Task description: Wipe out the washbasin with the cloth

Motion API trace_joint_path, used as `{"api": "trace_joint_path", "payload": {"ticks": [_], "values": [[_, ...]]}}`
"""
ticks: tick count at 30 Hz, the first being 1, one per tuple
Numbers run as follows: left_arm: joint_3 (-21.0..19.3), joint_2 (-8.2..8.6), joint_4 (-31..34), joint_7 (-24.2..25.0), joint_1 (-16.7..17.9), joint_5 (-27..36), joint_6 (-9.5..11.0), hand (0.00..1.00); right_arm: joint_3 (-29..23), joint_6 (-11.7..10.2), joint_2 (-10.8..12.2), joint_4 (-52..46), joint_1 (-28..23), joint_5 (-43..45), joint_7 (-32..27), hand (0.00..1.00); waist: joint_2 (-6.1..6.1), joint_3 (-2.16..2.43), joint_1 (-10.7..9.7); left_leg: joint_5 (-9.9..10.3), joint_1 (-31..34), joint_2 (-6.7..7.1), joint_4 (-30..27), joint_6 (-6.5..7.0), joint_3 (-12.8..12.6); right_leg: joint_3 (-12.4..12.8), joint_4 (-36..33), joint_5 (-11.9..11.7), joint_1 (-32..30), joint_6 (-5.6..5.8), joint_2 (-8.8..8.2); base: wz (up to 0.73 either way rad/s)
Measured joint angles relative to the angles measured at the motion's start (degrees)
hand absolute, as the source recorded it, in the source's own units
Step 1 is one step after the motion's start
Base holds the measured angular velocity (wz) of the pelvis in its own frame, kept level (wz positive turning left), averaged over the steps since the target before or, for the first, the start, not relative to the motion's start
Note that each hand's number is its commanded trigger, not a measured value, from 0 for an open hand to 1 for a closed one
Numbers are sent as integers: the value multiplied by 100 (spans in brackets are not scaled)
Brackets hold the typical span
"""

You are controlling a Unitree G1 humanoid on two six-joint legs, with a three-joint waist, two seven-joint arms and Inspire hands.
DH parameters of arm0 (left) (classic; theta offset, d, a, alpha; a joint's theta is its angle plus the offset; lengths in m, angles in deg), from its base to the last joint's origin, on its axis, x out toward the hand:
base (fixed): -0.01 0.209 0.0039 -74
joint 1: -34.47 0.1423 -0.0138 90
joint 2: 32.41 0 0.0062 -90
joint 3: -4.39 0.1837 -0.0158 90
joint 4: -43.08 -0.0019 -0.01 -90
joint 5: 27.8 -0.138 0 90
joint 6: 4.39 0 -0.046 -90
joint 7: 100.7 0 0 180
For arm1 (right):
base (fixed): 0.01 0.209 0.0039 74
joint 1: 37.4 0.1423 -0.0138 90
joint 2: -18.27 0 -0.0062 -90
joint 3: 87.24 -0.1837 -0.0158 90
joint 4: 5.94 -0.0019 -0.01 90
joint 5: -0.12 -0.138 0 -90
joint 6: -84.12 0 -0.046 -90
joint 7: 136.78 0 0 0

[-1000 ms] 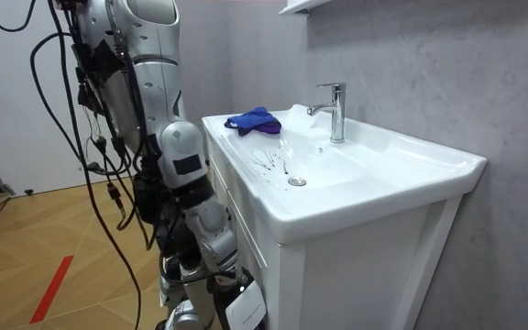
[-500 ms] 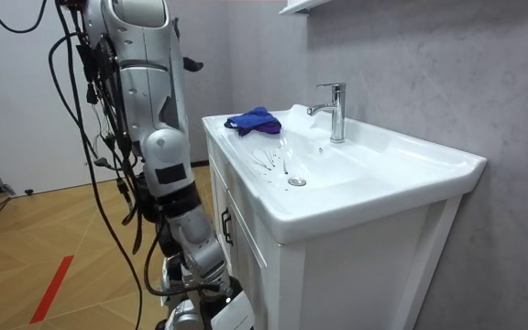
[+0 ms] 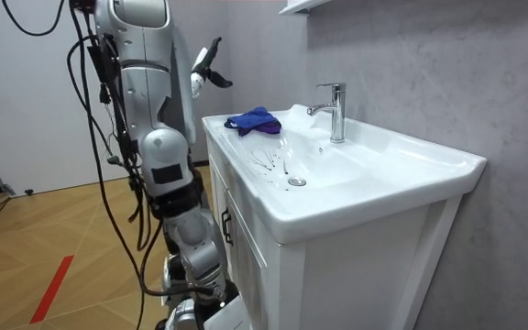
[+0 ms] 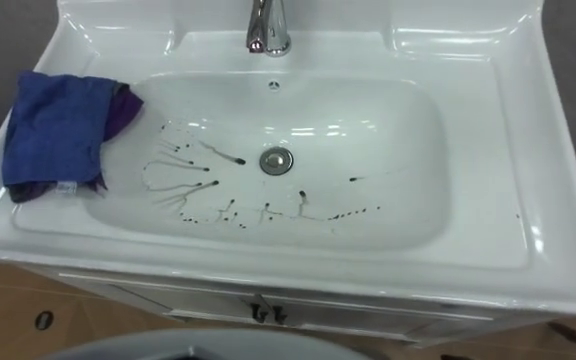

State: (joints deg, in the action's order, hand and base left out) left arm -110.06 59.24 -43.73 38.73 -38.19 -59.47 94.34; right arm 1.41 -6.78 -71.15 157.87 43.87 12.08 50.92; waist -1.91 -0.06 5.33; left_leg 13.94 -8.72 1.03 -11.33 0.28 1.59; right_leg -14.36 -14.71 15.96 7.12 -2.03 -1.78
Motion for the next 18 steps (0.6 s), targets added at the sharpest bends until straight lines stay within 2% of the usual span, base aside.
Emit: {"api": "trace_joint_path", "payload": {"ticks": [4, 6, 8, 12, 14, 16, 18], "values": [[6, 15, -187, 41, 2, 9, -14, 0, 7, 126, 10, -26, -8, -4, -1, 0, 64, 13, -27, 0, -4, -17, 6, 0, -65, 8, 73, -19, 15, -5, 16, -2], [9, 66, -241, 119, 2, 12, -126, 0, 7, 193, 23, -27, -8, -5, -1, 0, 87, 34, -23, 0, -32, -31, 18, 0, -71, 15, 103, -50, 30, -11, 35, -4], [23, 99, -277, 131, 3, 15, -185, 0, 8, 228, 32, -26, 3, 4, -6, 0, 108, 36, -22, 0, -50, -37, 41, 0, -71, 14, 104, -56, 37, -14, 42, -2], [74, 239, -362, 146, 21, 11, -263, 0, 9, 266, 41, -20, 15, 11, -16, 0, 150, 28, -12, 0, -49, -38, 54, 0, -73, 19, 121, -73, 42, -7, 46, 0], [158, 254, -386, 170, 22, 13, -339, 0, 11, 352, 63, -20, 32, 23, -15, 0, 176, 21, 1, 0, -46, -37, 54, 0, -75, 18, 119, -75, 40, -4, 46, 0], [185, 254, -421, 221, 21, 13, -352, 0, 13, 352, 66, -22, 50, 24, -14, 0, 203, 5, 2, 0, -44, -37, 55, 0, -77, 16, 119, -76, 40, -4, 45, 0], [287, 255, -514, 278, 21, 7, -371, 0, 13, 351, 77, -53, 113, 68, -23, 0, 215, 8, 7, 0, 10, -36, 40, 0, -88, 5, 171, -87, 23, 2, 45, 4]]}}
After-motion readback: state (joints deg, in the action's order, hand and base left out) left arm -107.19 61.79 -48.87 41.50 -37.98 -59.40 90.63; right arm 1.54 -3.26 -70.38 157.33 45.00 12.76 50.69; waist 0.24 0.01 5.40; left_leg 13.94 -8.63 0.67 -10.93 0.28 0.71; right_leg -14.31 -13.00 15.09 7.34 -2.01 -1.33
